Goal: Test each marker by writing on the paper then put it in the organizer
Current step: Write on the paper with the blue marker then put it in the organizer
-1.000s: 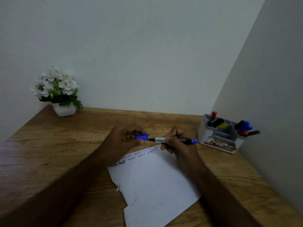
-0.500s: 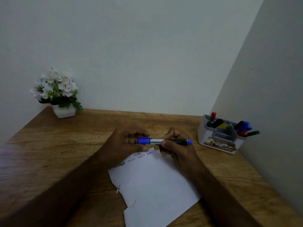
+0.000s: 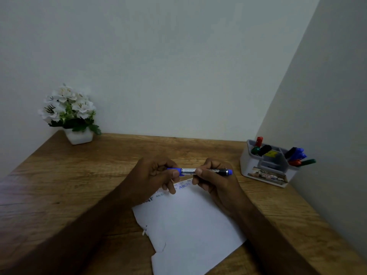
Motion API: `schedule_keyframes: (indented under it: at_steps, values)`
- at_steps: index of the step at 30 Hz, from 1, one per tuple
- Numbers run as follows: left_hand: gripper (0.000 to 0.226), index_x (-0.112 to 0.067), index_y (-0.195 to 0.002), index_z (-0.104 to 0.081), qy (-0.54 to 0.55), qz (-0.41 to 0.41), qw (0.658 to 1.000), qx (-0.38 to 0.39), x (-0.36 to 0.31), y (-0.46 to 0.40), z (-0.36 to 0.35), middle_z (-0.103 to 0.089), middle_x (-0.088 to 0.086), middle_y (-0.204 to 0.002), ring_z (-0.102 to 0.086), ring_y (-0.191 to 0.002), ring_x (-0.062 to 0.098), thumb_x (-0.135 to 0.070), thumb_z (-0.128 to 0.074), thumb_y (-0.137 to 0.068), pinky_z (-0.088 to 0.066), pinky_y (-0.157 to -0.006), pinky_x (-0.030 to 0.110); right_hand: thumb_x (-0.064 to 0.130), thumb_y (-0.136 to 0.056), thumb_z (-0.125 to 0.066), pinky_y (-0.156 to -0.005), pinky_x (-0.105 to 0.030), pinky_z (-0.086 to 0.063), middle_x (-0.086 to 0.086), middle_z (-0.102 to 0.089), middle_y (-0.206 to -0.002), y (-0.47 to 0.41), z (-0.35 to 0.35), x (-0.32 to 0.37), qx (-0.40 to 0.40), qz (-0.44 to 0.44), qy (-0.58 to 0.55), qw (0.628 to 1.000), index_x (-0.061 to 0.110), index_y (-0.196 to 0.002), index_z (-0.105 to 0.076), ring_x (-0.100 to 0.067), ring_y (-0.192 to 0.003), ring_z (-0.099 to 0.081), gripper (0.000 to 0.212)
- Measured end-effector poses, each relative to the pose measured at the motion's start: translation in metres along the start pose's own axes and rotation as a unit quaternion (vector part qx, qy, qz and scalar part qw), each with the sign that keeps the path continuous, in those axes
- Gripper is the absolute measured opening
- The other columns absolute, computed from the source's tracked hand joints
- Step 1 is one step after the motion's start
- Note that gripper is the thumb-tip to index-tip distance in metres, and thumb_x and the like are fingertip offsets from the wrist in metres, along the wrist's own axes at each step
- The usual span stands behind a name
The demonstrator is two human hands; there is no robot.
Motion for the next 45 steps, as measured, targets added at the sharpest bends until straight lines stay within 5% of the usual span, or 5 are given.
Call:
schedule_keyframes:
  at_steps: [11, 23, 30, 39, 45]
  values:
    - [0.013, -0.003, -0.085, -0.068, 0.015, 0.0, 1.0, 0.003, -0.002, 0.003, -0.004, -0.069, 0.013, -0.069, -0.066, -0.051, 0.031, -0.005, -0.058, -0.093, -0.052, -0.054, 0.053, 0.016, -0.085, -0.071, -0.051, -0.023, -0.04, -0.02, -0.065, -0.066, -0.002, -0.004, 0.0, 0.037, -0.009, -0.03, 0.999, 0.012, -0.068, -0.052, -0.028, -0.061, -0.042, 0.026]
    - [0.022, 0.005, -0.089, -0.07, 0.034, 0.003, 0.999, 0.006, -0.001, 0.002, -0.017, -0.073, 0.016, -0.08, -0.073, -0.069, 0.028, -0.007, -0.053, -0.094, -0.053, -0.057, 0.024, 0.009, -0.079, -0.079, -0.054, -0.033, -0.043, -0.024, -0.058, -0.074, -0.003, -0.006, -0.003, 0.004, 0.048, 0.09, 0.995, 0.01, -0.079, -0.067, -0.023, -0.063, -0.053, 0.013]
    - [0.027, -0.009, -0.078, -0.074, -0.059, 0.008, 0.997, -0.052, 0.003, -0.009, -0.011, -0.074, 0.002, -0.074, -0.07, -0.072, 0.016, -0.019, -0.056, -0.095, -0.052, -0.07, 0.02, 0.003, -0.094, -0.058, -0.068, -0.026, -0.046, 0.005, -0.072, -0.081, -0.001, 0.009, 0.002, -0.086, 0.039, 0.101, 0.99, 0.014, -0.096, -0.063, -0.008, -0.076, -0.065, 0.013]
    - [0.033, -0.017, -0.072, -0.071, -0.182, -0.029, 0.983, 0.01, -0.028, -0.059, -0.039, -0.072, 0.0, -0.07, -0.067, -0.065, 0.01, -0.03, -0.054, -0.097, -0.052, -0.068, 0.026, 0.017, -0.097, -0.06, -0.065, -0.024, -0.054, 0.006, -0.062, -0.088, 0.004, 0.04, 0.041, -0.139, 0.136, 0.366, 0.91, 0.023, -0.133, -0.049, -0.01, -0.076, -0.062, 0.038]
    - [0.027, -0.015, -0.075, -0.071, -0.218, -0.056, 0.973, 0.049, -0.042, -0.108, -0.066, -0.071, -0.001, -0.067, -0.067, -0.063, 0.01, -0.029, -0.058, -0.094, -0.054, -0.069, 0.031, 0.021, -0.087, -0.074, -0.056, -0.007, -0.044, 0.006, -0.064, -0.069, 0.013, 0.099, 0.144, -0.278, 0.218, 0.438, 0.827, 0.015, -0.088, -0.067, 0.0, -0.061, -0.061, 0.01]
Point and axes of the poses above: each hand's wrist, its own y-axis away from the middle knuckle, its own z-axis out of the back of the hand, x = y × z, the point moved 5 cm from there along -y, towards the middle knuckle
